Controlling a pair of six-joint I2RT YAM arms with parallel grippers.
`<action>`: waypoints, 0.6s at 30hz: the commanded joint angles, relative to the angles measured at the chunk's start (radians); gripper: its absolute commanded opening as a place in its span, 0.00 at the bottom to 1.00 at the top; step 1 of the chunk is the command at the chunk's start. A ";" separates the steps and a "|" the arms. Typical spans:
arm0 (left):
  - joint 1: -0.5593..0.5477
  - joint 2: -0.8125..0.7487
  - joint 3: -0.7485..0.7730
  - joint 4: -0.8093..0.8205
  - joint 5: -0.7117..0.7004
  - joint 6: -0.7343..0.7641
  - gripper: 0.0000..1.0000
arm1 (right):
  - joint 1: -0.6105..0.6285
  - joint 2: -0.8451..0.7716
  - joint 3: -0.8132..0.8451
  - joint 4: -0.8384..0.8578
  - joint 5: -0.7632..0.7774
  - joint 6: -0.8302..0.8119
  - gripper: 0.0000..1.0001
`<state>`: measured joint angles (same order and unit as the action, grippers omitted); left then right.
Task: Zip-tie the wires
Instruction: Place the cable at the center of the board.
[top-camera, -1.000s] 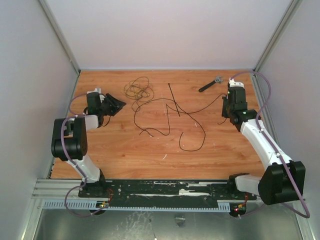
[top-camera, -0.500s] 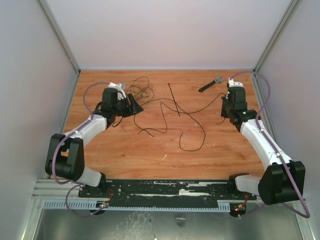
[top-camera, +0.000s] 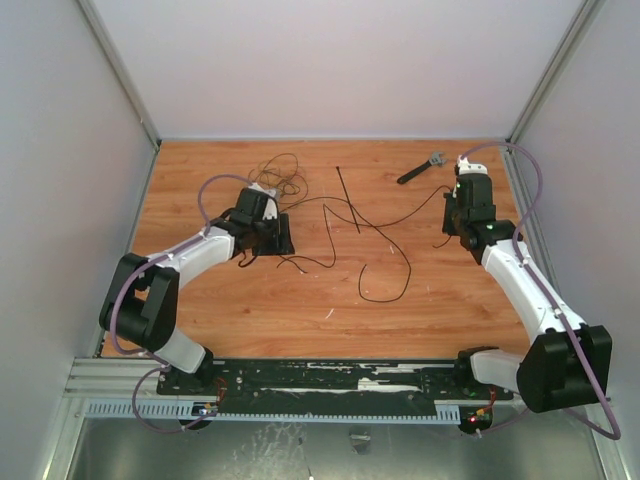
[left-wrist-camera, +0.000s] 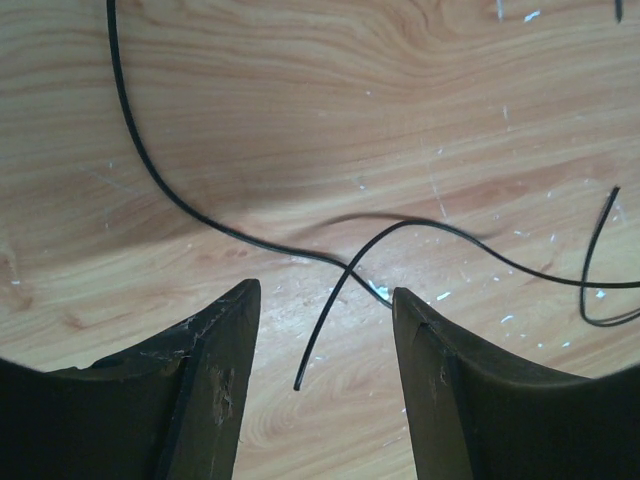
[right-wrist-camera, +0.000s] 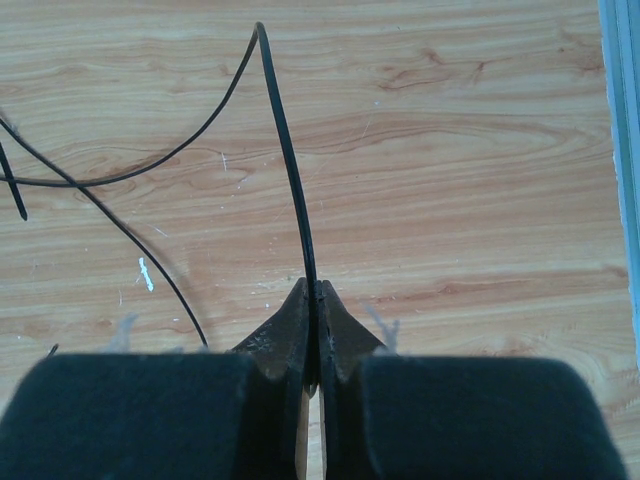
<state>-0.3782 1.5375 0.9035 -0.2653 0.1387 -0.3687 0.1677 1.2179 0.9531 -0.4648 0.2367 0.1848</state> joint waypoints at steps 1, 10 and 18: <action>-0.019 0.001 0.026 -0.045 -0.017 0.025 0.60 | -0.001 -0.026 -0.014 0.037 -0.016 0.004 0.00; -0.067 0.076 0.048 -0.092 -0.042 0.047 0.57 | -0.001 -0.032 -0.013 0.040 -0.017 0.006 0.00; -0.082 0.082 0.063 -0.092 -0.060 0.050 0.31 | -0.002 -0.031 -0.010 0.044 -0.013 0.007 0.00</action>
<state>-0.4519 1.6264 0.9367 -0.3508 0.1020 -0.3332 0.1677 1.2068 0.9524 -0.4572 0.2367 0.1848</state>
